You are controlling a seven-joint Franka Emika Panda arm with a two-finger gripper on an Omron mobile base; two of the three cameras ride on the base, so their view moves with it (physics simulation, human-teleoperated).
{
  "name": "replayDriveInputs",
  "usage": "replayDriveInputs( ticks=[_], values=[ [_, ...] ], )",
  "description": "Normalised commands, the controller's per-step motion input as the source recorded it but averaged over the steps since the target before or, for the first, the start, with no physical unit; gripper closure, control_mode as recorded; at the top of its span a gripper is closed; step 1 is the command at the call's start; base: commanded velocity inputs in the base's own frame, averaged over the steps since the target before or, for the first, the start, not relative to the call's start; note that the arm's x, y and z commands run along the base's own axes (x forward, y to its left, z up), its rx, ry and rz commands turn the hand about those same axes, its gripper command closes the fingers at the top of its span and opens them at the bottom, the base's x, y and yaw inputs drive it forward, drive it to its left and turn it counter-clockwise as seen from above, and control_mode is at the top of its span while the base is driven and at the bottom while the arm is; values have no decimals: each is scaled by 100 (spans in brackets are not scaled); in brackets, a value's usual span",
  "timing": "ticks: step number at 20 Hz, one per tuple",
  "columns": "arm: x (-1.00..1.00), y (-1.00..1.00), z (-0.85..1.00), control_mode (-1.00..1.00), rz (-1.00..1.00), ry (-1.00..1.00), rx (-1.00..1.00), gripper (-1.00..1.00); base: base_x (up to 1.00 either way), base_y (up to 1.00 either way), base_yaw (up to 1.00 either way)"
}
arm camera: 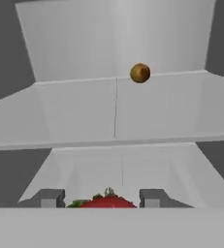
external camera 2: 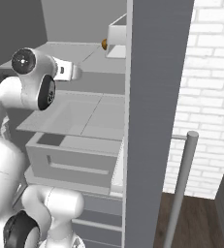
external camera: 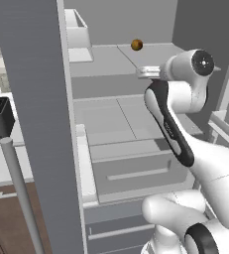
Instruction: Take the strawberry from the fridge and place it on top of the pancake, located on the dining counter.
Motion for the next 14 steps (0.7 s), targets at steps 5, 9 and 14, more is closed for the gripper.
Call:
replayDriveInputs(
  ticks=[5,9,14],
  values=[
    [-100,-5,-18,-100,-8,18,-2,100,0,0,0],
    [-100,-17,-48,-100,-8,25,-3,100,0,0,0],
    [-100,-9,-60,-100,-3,22,0,100,0,0,0]
  ],
)
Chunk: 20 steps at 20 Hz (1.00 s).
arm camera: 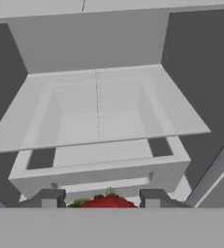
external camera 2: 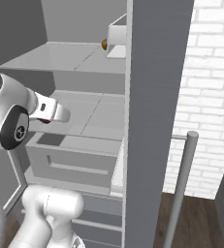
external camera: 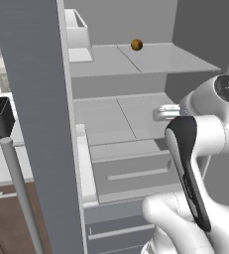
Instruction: Take the strawberry from the fridge and place it on top of the pancake, located on the dining counter.
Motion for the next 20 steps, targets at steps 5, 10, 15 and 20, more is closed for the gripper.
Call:
replayDriveInputs(
  ticks=[5,10,15,20],
  values=[
    [-100,0,-63,-100,0,10,0,100,0,0,0],
    [-20,0,-10,100,0,2,0,100,-80,-6,0],
    [0,0,0,100,0,0,0,100,-100,0,0],
    [0,0,0,100,0,0,0,100,-98,51,22]
  ],
)
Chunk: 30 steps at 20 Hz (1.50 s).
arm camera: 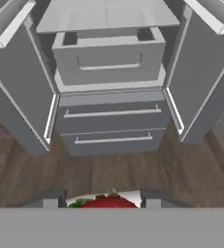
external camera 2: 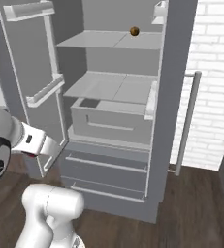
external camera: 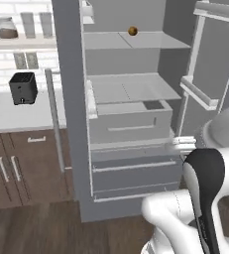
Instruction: Take the strawberry from the fridge and place it on top of the pancake, located on the dining counter.
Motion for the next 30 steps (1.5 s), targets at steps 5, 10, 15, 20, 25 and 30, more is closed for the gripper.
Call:
replayDriveInputs(
  ticks=[5,10,15,20,25,30],
  values=[
    [0,0,0,100,0,0,0,100,-62,99,67],
    [0,0,0,100,0,0,0,100,-10,70,88],
    [0,0,0,100,0,0,0,100,0,13,100],
    [0,0,0,100,0,0,0,100,0,0,100],
    [0,0,0,100,0,0,0,100,-10,0,100],
    [0,0,0,100,0,0,0,100,-59,13,86]
  ],
)
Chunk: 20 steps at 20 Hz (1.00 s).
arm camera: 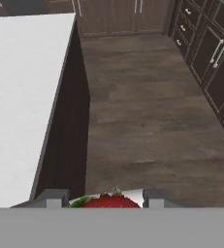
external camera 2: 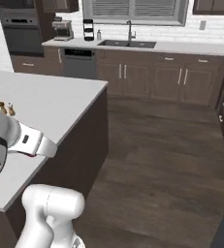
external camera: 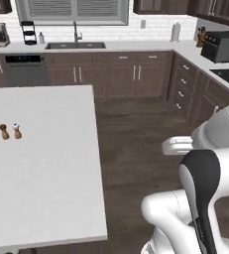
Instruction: Take the strawberry from the fridge and place it on top of the pancake, located on the dining counter.
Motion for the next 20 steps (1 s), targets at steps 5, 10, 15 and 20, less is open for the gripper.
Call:
replayDriveInputs(
  ticks=[5,10,15,20],
  values=[
    [0,0,0,100,0,0,0,100,-99,38,61],
    [0,0,0,100,0,0,0,100,-85,97,41],
    [0,0,0,100,0,0,0,100,-100,-2,52],
    [0,0,0,100,0,0,0,100,-83,29,61]
  ],
)
